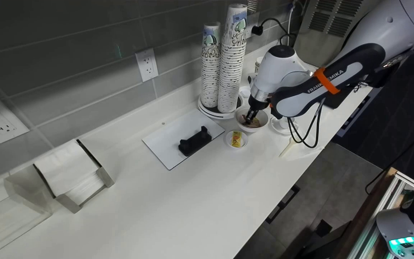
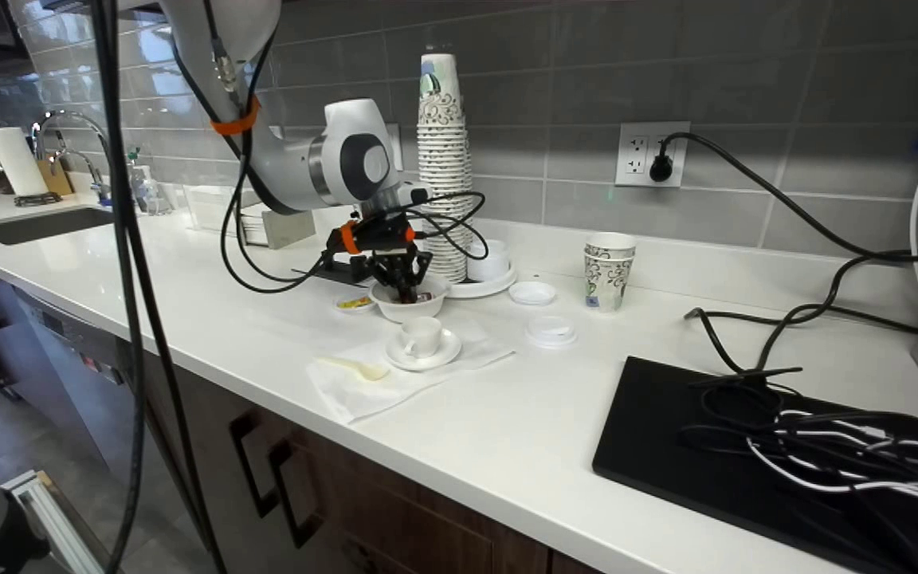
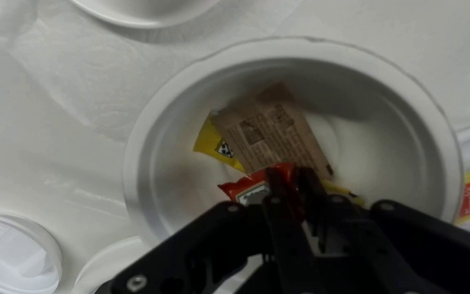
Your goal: Put the brown sachets from the white bowl in the two stacked coffee cups on the right.
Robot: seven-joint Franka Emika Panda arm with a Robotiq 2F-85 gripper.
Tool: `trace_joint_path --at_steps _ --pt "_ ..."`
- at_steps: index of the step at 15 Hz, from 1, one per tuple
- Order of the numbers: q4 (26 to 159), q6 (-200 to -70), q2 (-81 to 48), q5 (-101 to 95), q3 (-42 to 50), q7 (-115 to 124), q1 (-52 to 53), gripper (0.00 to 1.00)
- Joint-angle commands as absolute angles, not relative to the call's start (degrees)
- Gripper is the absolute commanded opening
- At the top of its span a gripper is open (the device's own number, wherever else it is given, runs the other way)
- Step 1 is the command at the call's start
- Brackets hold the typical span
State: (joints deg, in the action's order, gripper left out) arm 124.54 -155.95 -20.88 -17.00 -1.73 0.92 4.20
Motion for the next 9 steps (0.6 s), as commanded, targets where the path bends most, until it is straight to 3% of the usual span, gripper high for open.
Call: trace_joint_path --at_steps 1,9 --pt "123.16 -156.79 -22.14 -15.43 -1.32 -0.35 4.54 0.00" --pt "125.12 -150.29 -14.87 -12.06 -1.90 3.64 5.11 0.00"
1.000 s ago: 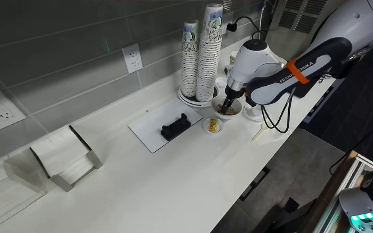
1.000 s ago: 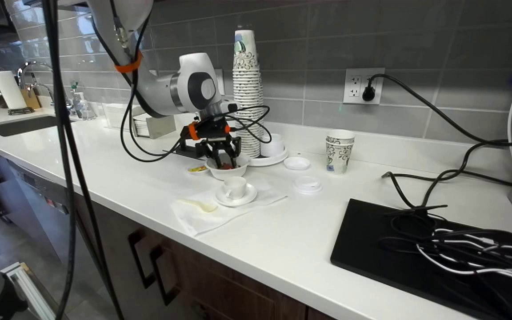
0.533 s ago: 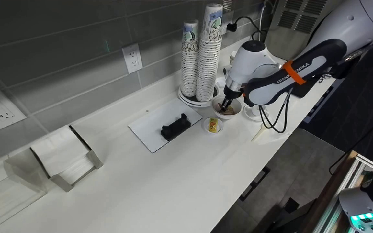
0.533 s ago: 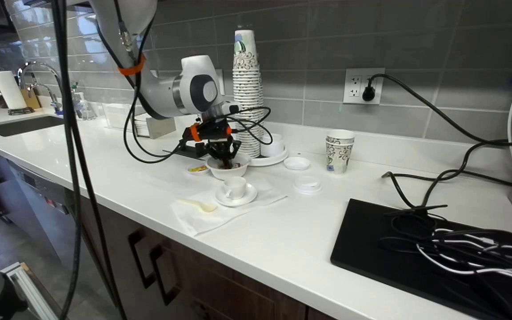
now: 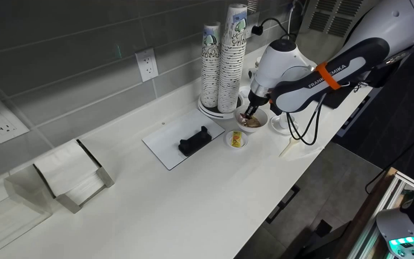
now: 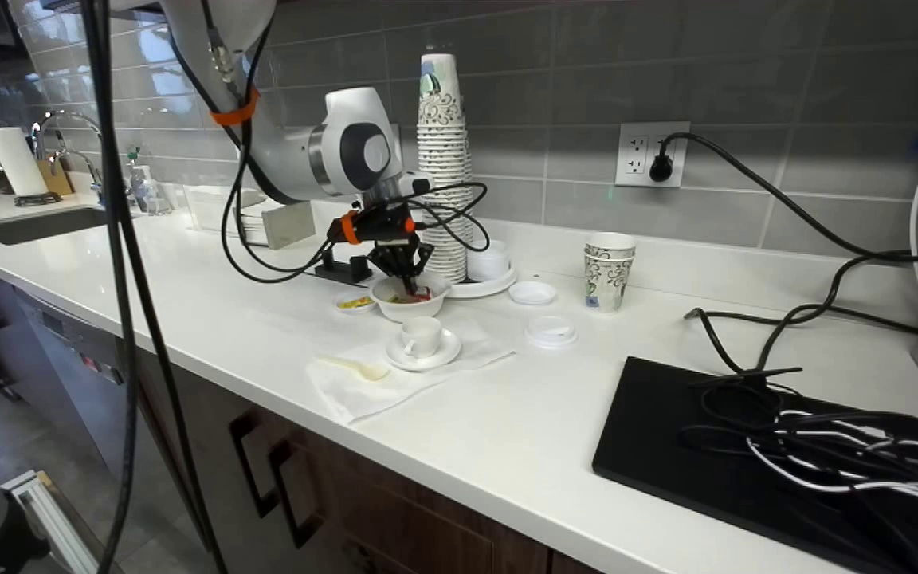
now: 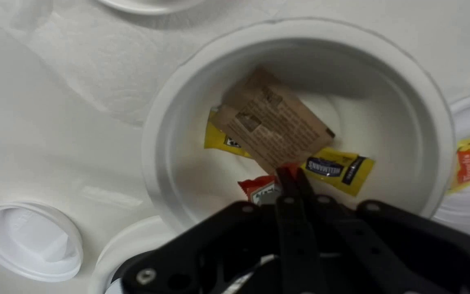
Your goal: Put the brown sachets from the white bowl in the two stacked coffee cups on the right.
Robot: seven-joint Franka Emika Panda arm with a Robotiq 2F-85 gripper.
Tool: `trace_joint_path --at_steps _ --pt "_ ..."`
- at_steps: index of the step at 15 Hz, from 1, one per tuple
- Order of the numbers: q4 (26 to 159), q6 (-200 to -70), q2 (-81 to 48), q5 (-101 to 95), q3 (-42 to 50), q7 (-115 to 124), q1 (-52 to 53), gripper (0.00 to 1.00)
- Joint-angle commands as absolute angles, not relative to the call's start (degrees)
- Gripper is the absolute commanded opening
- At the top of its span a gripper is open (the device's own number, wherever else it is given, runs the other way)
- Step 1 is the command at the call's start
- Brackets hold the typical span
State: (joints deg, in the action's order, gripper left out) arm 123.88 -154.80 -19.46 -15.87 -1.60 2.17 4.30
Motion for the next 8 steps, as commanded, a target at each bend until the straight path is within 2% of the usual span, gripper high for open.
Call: trace_joint_path --at_steps 1,3,8 --pt "125.37 -147.82 -13.10 -10.02 -2.38 4.19 4.89 0.00" --pt "125.57 -144.88 -10.28 -7.62 -2.53 5.75 4.88 0.00" --pt "125.73 -147.06 -4.65 -11.49 0.15 15.86 4.62 0.00"
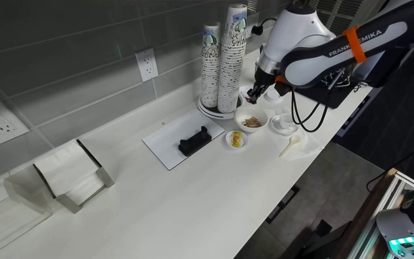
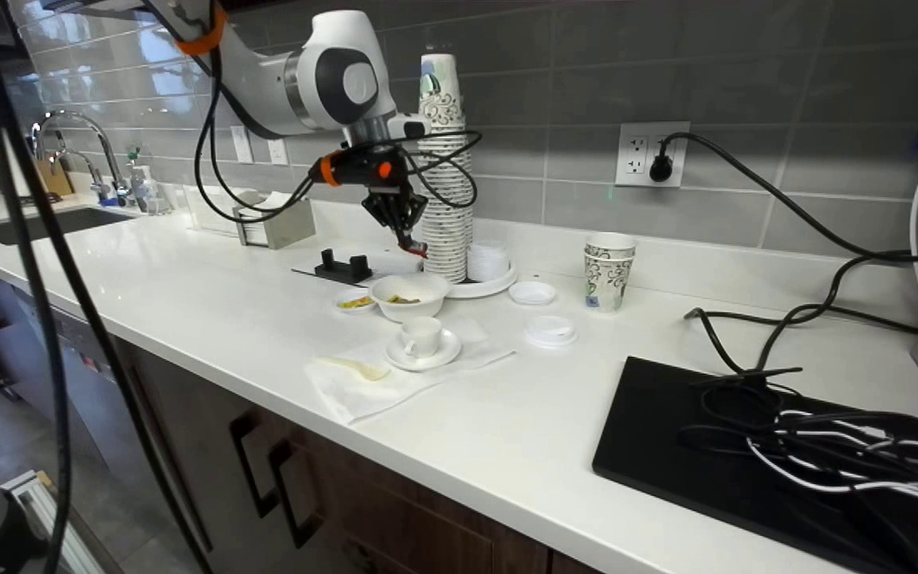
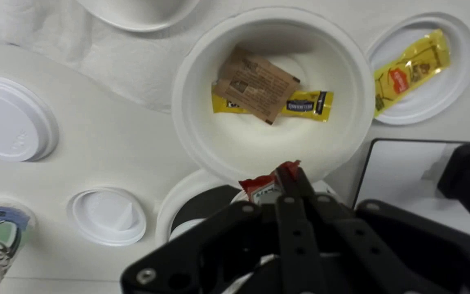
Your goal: Put the brown sachets from the white bowl in the two stacked coffee cups on the right.
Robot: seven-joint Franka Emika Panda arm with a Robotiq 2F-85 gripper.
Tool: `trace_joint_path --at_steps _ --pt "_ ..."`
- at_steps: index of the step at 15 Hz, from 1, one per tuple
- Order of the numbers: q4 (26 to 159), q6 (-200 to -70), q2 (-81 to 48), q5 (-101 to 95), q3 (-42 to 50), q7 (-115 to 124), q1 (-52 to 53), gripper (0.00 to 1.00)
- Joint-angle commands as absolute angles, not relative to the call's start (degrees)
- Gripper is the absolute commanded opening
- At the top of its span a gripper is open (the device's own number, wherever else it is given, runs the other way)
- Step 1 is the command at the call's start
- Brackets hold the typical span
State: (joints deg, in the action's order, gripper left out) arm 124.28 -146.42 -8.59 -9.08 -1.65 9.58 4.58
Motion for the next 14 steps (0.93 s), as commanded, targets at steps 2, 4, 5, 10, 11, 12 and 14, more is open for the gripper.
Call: trace_joint_path --at_steps 2,4,5,10,11,12,14 --pt "125.33 -146.59 -3.37 -14.83 1.68 20.72 3.81 0.00" --pt "125.16 -145.89 -2.59 -18.35 3.15 25.26 2.61 0.00" --pt "125.09 -145.82 -2.38 -20.50 3.95 27.39 1.92 0.00" --pt "123.21 -146.02 -4.83 -22.63 6.86 29.92 -1.69 0.00" --pt "123.00 -146.15 -5.38 -22.80 7.29 30.10 -2.14 0.00" --pt "122.73 -146.97 -5.99 -24.05 7.96 30.95 -2.58 0.00" --pt "122.13 -150.97 -6.82 -25.24 8.98 31.27 -3.23 0.00"
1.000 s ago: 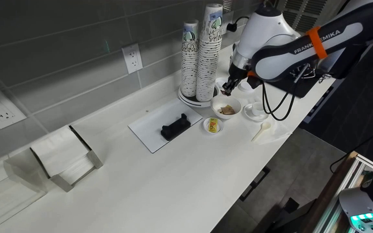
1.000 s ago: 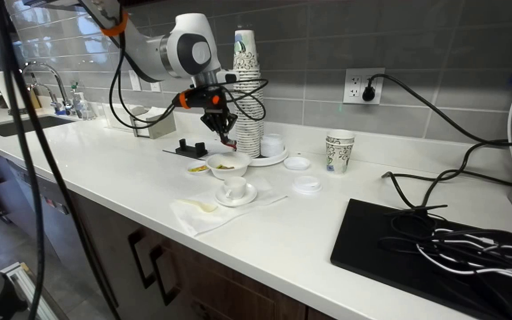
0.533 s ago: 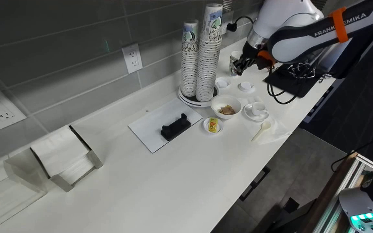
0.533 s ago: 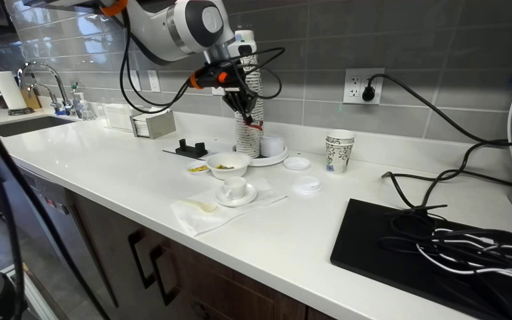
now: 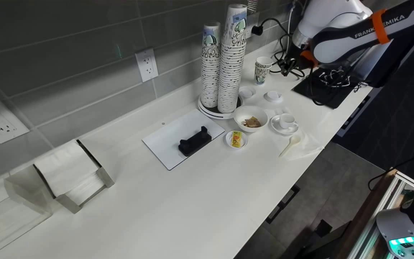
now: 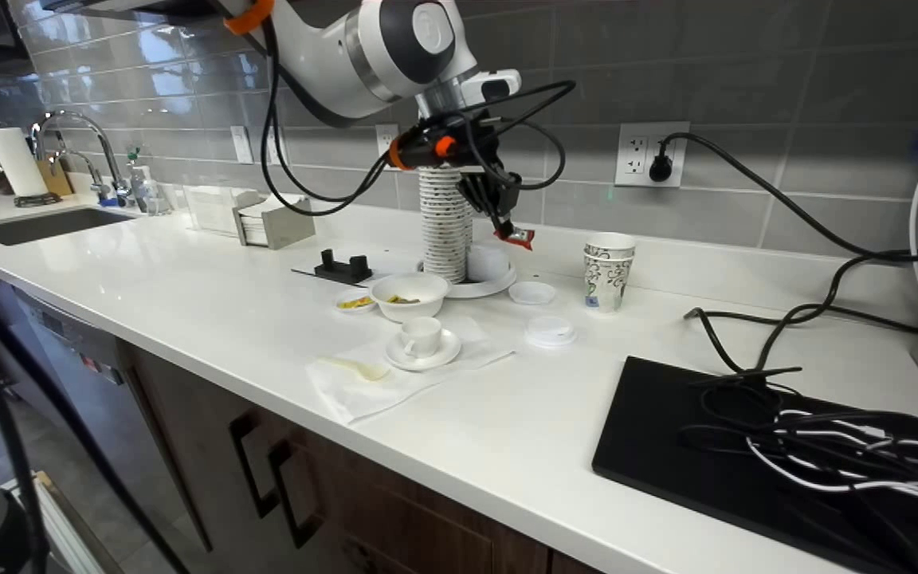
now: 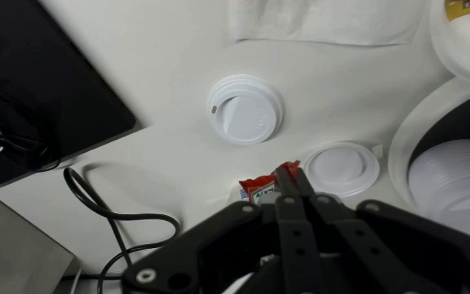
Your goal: Put the brown sachets from the white bowl in the two stacked coffee cups on the right.
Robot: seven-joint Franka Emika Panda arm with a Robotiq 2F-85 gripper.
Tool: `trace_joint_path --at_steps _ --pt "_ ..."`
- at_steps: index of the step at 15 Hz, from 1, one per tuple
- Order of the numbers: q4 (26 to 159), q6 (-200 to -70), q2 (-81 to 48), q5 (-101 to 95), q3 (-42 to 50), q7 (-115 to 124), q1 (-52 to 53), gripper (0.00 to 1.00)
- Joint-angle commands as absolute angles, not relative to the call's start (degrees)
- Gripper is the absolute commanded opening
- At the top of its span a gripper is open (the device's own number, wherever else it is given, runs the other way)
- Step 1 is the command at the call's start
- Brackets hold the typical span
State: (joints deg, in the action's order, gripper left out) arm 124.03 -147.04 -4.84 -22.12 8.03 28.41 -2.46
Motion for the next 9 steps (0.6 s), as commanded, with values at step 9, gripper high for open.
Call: trace_joint_path --at_steps 9 --pt "112.46 -161.94 -16.10 -27.60 12.13 31.02 -3.10 0.00"
